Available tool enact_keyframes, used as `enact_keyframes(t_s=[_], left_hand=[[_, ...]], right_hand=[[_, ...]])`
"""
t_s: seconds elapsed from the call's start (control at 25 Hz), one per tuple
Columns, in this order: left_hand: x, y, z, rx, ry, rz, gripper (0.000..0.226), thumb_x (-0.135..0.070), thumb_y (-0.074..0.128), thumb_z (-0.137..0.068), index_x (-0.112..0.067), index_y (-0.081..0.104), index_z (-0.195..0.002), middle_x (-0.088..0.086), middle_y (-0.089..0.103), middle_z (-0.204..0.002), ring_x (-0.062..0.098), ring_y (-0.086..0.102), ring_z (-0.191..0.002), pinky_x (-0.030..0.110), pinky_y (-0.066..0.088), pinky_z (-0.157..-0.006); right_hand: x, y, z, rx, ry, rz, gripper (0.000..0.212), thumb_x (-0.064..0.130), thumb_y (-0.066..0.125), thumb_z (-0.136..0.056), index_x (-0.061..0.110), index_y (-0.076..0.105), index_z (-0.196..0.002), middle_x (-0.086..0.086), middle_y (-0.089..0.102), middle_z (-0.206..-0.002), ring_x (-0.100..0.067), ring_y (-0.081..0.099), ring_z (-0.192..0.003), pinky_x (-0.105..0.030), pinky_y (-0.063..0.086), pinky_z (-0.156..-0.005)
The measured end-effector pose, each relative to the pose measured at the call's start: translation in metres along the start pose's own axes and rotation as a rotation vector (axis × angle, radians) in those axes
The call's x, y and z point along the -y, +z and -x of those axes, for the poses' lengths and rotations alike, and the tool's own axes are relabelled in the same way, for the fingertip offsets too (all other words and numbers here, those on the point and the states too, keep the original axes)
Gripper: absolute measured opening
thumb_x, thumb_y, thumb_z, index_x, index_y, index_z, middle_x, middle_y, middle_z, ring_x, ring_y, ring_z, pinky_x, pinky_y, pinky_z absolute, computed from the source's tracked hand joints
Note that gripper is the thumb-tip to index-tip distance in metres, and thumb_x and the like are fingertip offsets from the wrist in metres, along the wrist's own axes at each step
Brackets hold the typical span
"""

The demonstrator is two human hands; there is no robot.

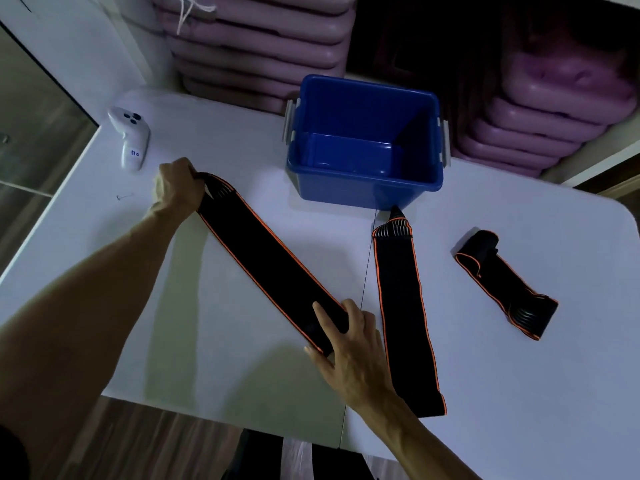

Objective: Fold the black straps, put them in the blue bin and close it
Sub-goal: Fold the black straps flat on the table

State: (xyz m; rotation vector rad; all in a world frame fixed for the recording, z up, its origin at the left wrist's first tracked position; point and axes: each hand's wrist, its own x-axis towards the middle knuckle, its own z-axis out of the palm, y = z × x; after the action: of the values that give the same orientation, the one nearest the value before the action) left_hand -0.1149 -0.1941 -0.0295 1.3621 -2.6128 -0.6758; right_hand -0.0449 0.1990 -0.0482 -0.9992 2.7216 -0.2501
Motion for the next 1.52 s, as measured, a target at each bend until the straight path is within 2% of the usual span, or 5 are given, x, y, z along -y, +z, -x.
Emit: enact_keyframes(t_s=[0.2,0.4,0.64,1.04,1.52], left_hand=[[0.007,-0.006,0.004,0.270,-0.118,0.421,0.055,-0.017,0.077,-0.076,-0.008,0.051,-0.124,0.024,0.050,-0.125,0.035,0.058,-0.098,0.036,0.056,-0.071],[0.020,0.028,0.102,0.042,0.579,0.010,0.051,-0.033,0.047,-0.095,-0.010,0.041,-0.140,0.024,0.035,-0.148,0.041,0.032,-0.137,0.045,0.029,-0.112],[0.016,0.064,0.095,0.165,0.508,-0.212,0.059,-0.045,0.028,-0.100,-0.022,0.013,-0.152,0.014,0.004,-0.161,0.034,0.001,-0.149,0.051,0.010,-0.119],[0.017,0.028,0.204,-0.054,0.716,-0.023,0.038,-0.029,0.051,-0.097,-0.009,0.055,-0.129,0.018,0.048,-0.138,0.036,0.045,-0.127,0.046,0.042,-0.102],[0.026,0.062,0.328,0.080,0.648,0.030,0.041,-0.039,0.050,-0.096,-0.010,0.062,-0.122,0.009,0.064,-0.123,0.024,0.058,-0.118,0.036,0.051,-0.096]], right_hand=[[0.000,0.003,0.001,-0.017,-0.001,-0.051,0.068,0.061,0.053,-0.087,0.032,0.037,-0.147,-0.013,0.044,-0.138,-0.028,0.047,-0.110,-0.033,0.056,-0.082],[-0.001,0.005,0.001,-0.015,-0.014,-0.075,0.069,0.061,0.054,-0.088,0.032,0.035,-0.147,-0.013,0.043,-0.139,-0.028,0.046,-0.111,-0.033,0.057,-0.081],[-0.002,0.005,0.001,-0.027,-0.046,-0.030,0.070,0.062,0.052,-0.087,0.030,0.035,-0.148,-0.015,0.043,-0.137,-0.028,0.047,-0.107,-0.036,0.056,-0.081],[-0.033,-0.015,-0.002,0.363,-0.311,-0.551,0.085,0.047,0.065,-0.089,0.034,0.013,-0.155,-0.004,0.004,-0.161,-0.016,0.014,-0.146,-0.029,0.028,-0.113],[-0.069,-0.011,-0.053,0.024,-0.902,-0.061,0.042,0.038,0.051,-0.096,0.013,0.062,-0.129,-0.007,0.064,-0.127,-0.023,0.055,-0.108,-0.039,0.053,-0.077]])
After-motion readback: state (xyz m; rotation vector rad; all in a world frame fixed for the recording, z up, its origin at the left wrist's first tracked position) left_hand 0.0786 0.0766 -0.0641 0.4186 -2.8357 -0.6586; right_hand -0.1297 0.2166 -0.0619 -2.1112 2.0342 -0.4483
